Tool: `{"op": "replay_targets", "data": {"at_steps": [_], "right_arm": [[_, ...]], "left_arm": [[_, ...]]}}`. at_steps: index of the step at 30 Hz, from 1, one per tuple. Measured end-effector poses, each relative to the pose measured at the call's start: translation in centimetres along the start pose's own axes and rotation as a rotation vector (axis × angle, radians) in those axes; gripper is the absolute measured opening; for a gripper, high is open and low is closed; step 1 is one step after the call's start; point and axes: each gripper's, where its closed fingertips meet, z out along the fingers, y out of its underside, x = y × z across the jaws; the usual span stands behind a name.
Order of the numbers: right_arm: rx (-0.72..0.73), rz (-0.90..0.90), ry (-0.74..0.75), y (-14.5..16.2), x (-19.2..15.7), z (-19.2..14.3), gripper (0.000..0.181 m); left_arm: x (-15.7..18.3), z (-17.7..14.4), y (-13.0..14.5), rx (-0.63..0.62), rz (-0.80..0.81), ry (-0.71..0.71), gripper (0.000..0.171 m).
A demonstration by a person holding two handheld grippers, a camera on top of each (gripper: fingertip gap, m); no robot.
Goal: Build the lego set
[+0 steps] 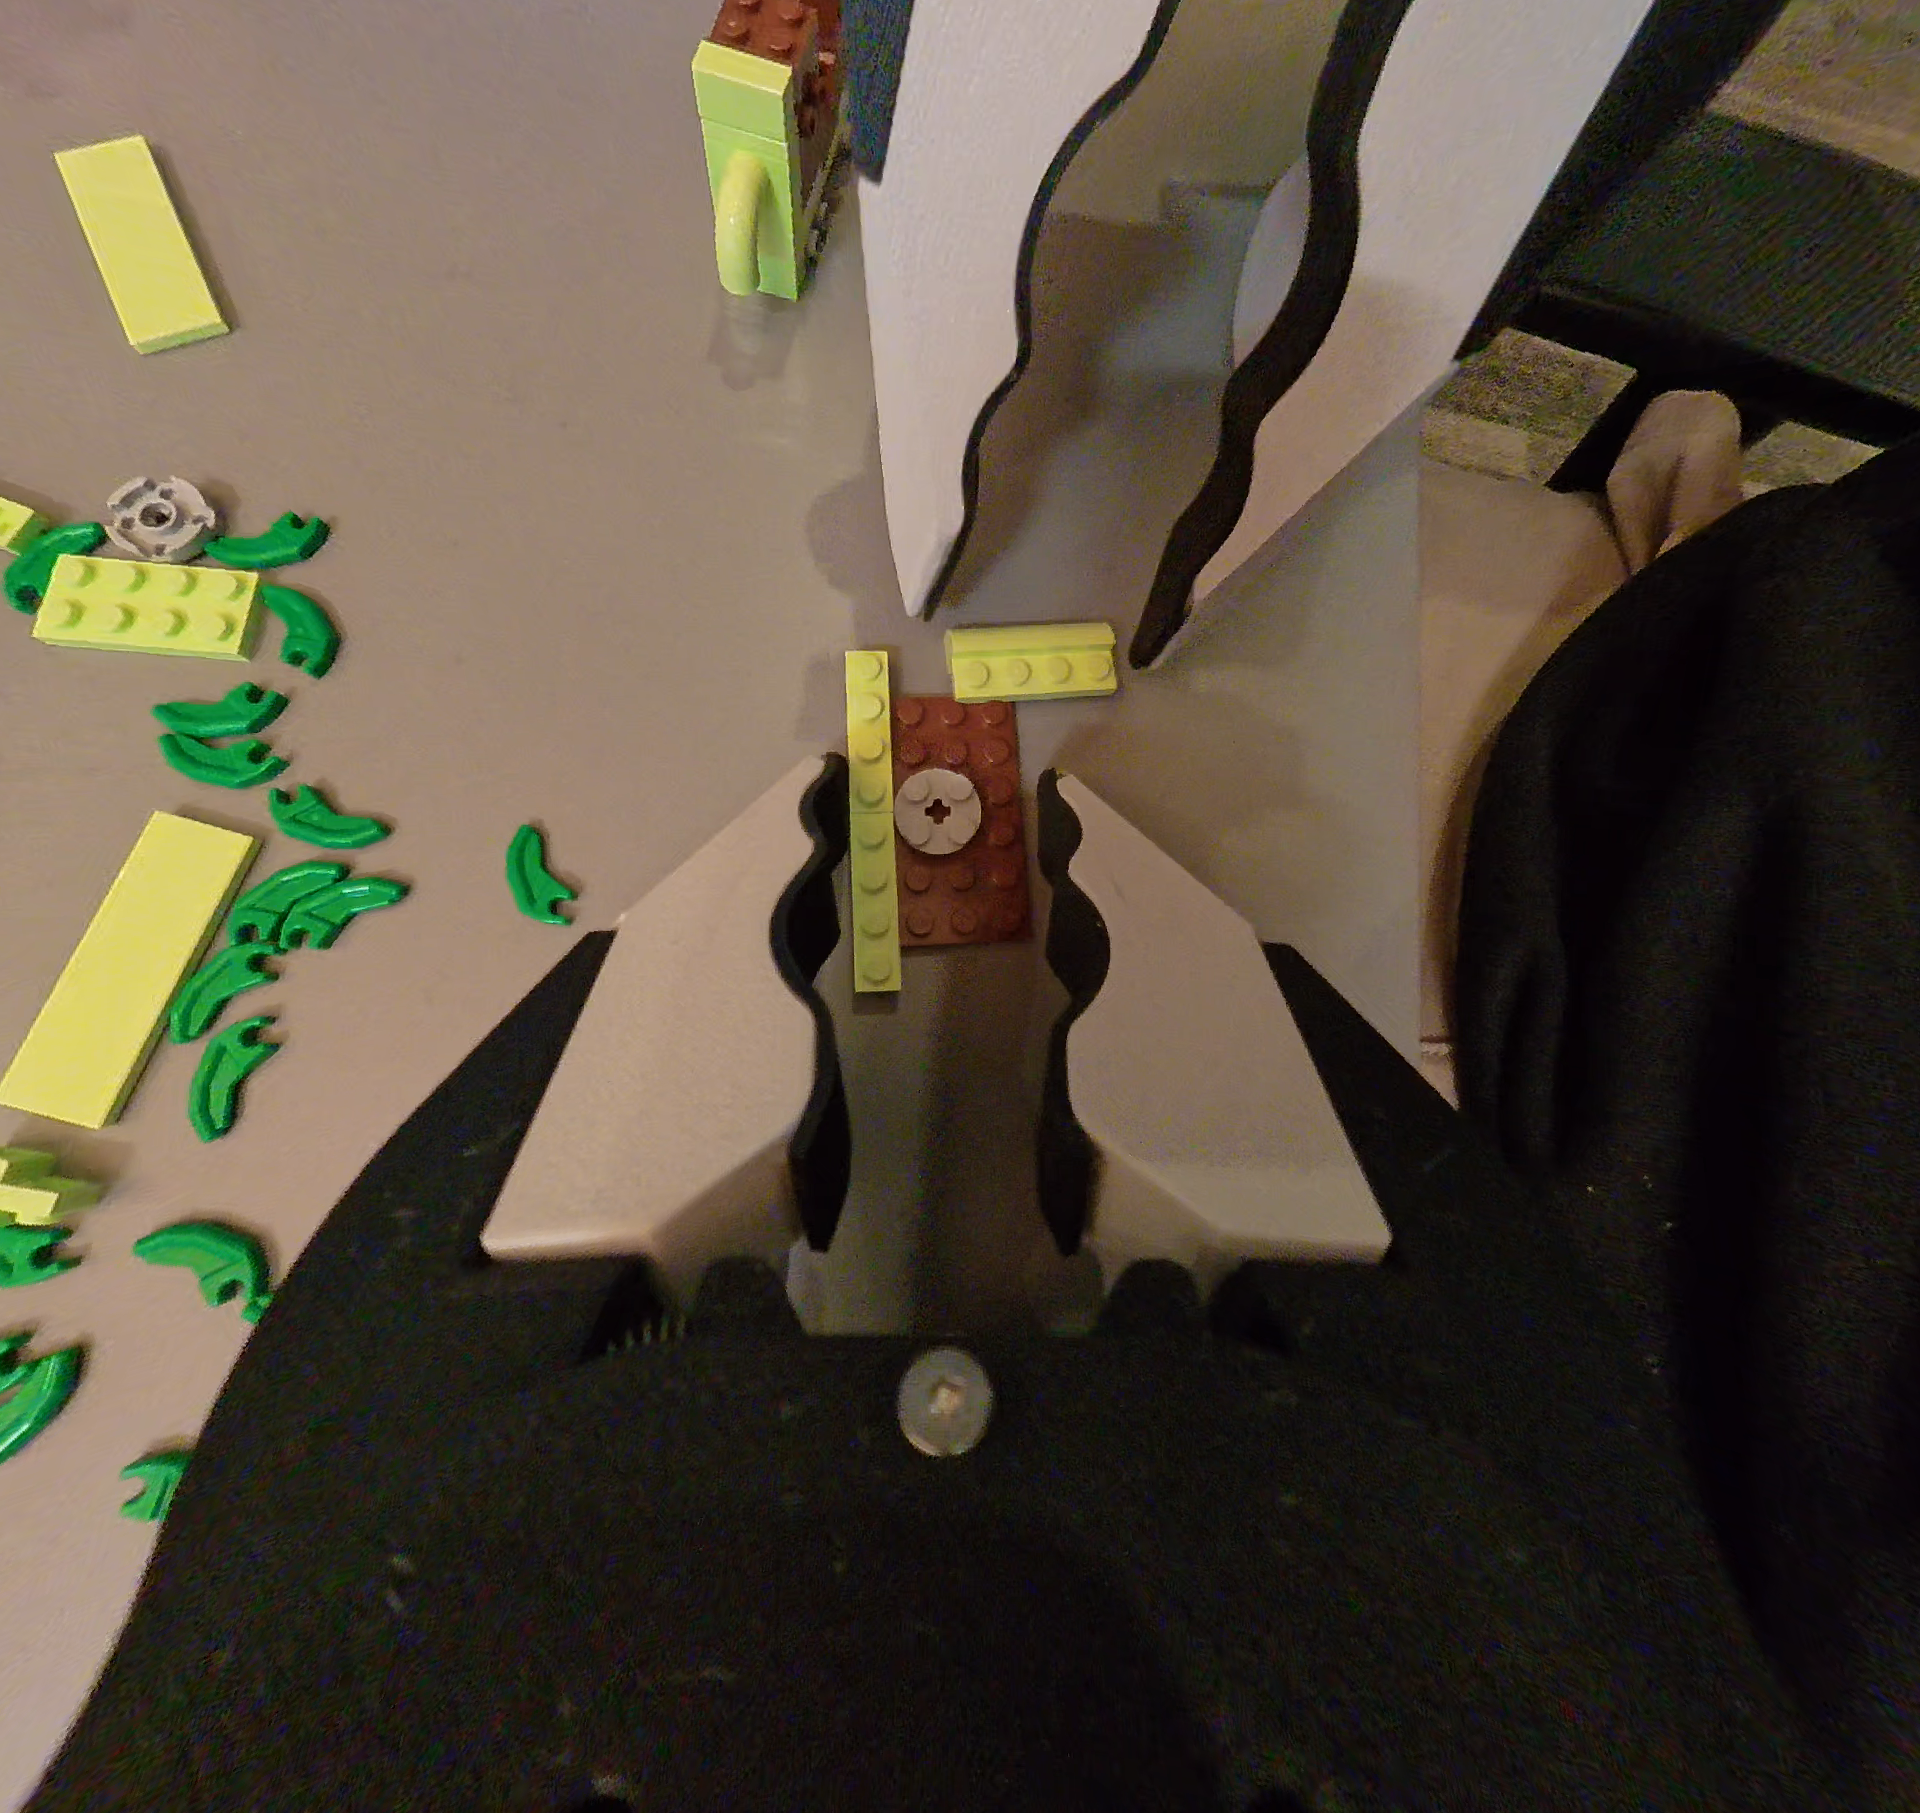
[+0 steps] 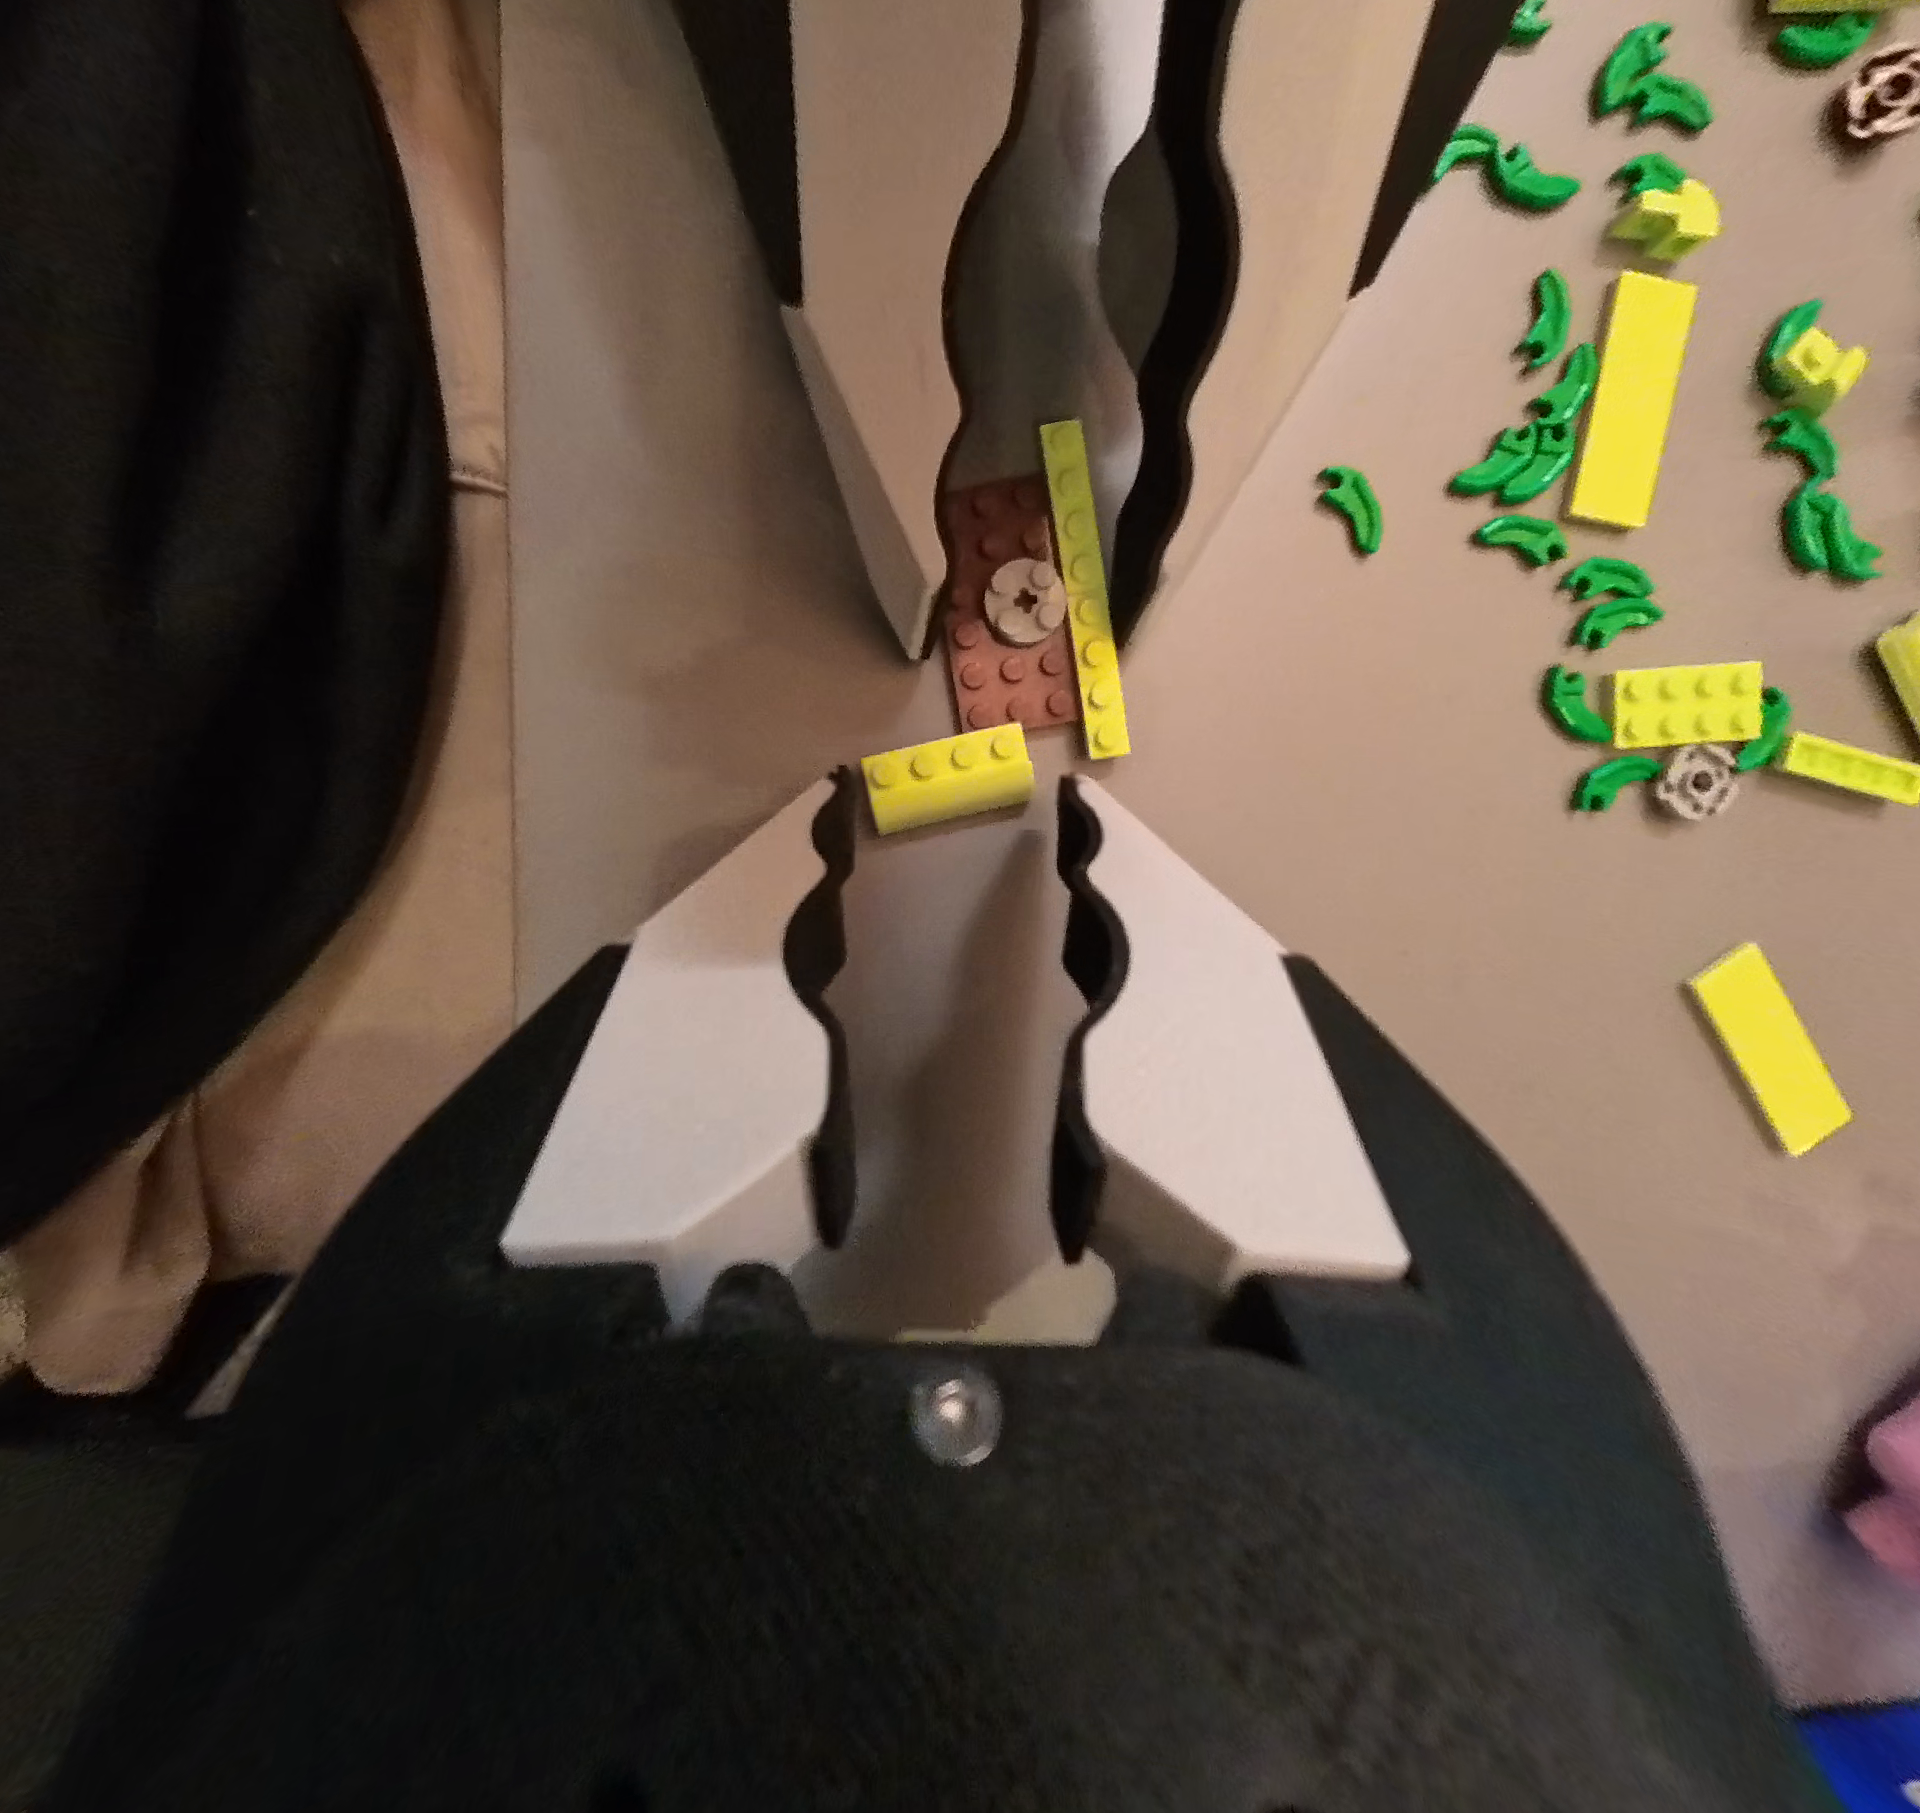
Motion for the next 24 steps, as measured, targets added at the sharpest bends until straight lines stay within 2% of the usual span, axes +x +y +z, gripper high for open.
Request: {"op": "replay_targets", "data": {"at_steps": [9,17,24], "right_arm": [[-0.022,-0.026,-0.039,0.4,0.0,0.7,0.031],[0.040,0.009,-0.022,-0.4,0.5,0.1,0.031],[0.007,-0.039,0.036,-0.3,1.0,0.9,0.031]], "left_arm": [[-0.1,0.0,0.1,-0.006,0.016,-0.023,0.033],[-0.1,0.0,0.1,-0.002,-0.001,-0.006,0.033],[0.0,0.0,0.0,0.004,-0.026,0.019,0.033]]}}
